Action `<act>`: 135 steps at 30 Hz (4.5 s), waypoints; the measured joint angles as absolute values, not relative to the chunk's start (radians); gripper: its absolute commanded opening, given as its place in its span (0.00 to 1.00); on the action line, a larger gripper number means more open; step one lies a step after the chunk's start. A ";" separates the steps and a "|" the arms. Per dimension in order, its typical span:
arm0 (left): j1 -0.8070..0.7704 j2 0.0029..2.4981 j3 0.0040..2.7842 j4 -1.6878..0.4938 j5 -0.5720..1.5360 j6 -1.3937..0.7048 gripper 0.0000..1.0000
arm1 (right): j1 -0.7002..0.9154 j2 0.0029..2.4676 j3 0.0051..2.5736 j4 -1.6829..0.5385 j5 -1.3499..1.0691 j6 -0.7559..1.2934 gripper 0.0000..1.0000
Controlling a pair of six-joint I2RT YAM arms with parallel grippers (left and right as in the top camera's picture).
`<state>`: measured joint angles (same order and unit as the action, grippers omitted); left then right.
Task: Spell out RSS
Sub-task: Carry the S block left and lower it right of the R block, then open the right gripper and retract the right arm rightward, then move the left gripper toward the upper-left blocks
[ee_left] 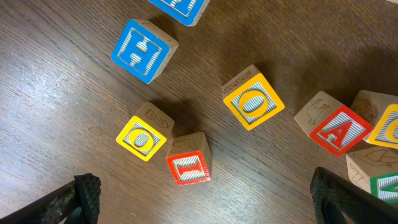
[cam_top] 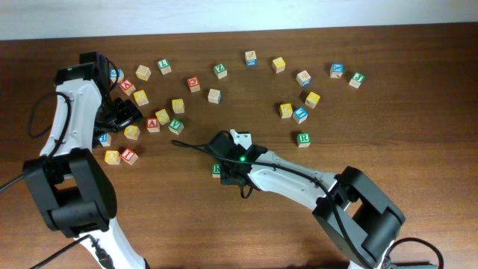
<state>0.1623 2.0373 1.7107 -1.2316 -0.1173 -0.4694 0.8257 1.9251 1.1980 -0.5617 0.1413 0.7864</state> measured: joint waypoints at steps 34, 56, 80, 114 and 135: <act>0.162 2.037 1.711 -1.232 -0.117 -0.469 0.99 | 0.859 1.925 1.191 -0.541 0.166 0.785 0.34; 0.162 2.038 1.711 -1.232 -0.117 -0.469 0.99 | 0.859 1.925 1.202 -0.547 0.176 0.746 0.35; 0.162 2.038 1.711 -1.232 -0.117 -0.469 0.99 | 0.684 1.409 1.281 -0.692 0.190 0.568 0.62; 0.162 2.038 1.711 -1.227 -0.117 -0.469 0.99 | -0.390 1.306 1.283 -1.004 0.318 0.524 0.98; 0.072 1.961 1.903 -1.244 0.356 -0.219 0.91 | -0.390 1.306 1.283 -1.007 0.318 0.524 0.98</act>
<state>0.0719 1.9606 1.9026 -1.2438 0.3561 -0.2188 -0.3897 1.3064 1.2835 -1.0065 0.3176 0.5236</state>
